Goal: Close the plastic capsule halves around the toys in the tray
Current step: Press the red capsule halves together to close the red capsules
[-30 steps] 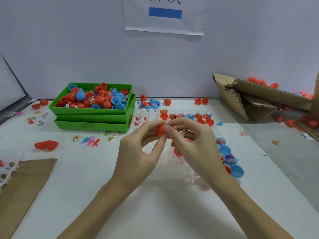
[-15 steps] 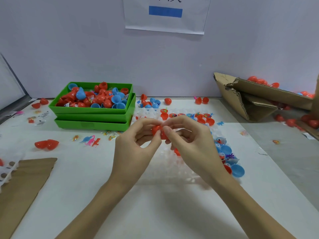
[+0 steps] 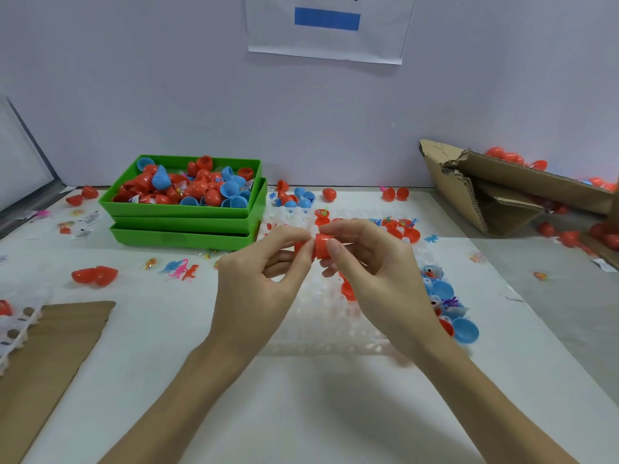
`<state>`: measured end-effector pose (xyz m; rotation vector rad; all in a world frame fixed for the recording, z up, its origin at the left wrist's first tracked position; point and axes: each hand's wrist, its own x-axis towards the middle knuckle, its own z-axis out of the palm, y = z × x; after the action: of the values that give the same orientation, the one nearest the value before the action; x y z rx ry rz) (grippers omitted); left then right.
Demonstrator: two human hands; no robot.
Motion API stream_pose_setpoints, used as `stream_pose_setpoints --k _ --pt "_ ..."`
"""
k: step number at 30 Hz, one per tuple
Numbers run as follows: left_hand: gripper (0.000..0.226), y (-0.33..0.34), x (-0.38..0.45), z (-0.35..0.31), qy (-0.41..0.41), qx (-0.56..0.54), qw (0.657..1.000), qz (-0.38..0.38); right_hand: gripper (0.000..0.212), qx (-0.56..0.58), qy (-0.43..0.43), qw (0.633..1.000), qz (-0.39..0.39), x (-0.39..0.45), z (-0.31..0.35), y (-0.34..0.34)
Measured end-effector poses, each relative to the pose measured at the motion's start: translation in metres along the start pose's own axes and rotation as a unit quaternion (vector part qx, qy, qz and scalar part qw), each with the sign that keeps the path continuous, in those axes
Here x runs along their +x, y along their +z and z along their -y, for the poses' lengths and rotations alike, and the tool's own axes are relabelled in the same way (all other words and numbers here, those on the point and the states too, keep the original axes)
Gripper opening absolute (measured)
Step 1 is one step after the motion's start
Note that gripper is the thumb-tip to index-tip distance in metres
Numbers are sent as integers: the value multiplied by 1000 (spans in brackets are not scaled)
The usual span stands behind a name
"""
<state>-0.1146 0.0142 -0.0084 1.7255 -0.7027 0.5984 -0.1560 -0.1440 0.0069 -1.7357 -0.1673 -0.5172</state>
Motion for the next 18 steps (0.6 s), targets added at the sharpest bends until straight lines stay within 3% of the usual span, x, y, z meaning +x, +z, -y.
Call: stream_pose_setpoints --k 5,10,18 --pt "16 0 0 2 -11 8 1000 17 17 -2 11 1000 10 1 2 -2" --pt "16 1 1 2 -137 -121 983 2 17 -4 2 1000 25 -1 4 -2" --pt "21 -1 -1 0 -104 -65 992 -9 17 -10 11 1000 17 0 5 -2"
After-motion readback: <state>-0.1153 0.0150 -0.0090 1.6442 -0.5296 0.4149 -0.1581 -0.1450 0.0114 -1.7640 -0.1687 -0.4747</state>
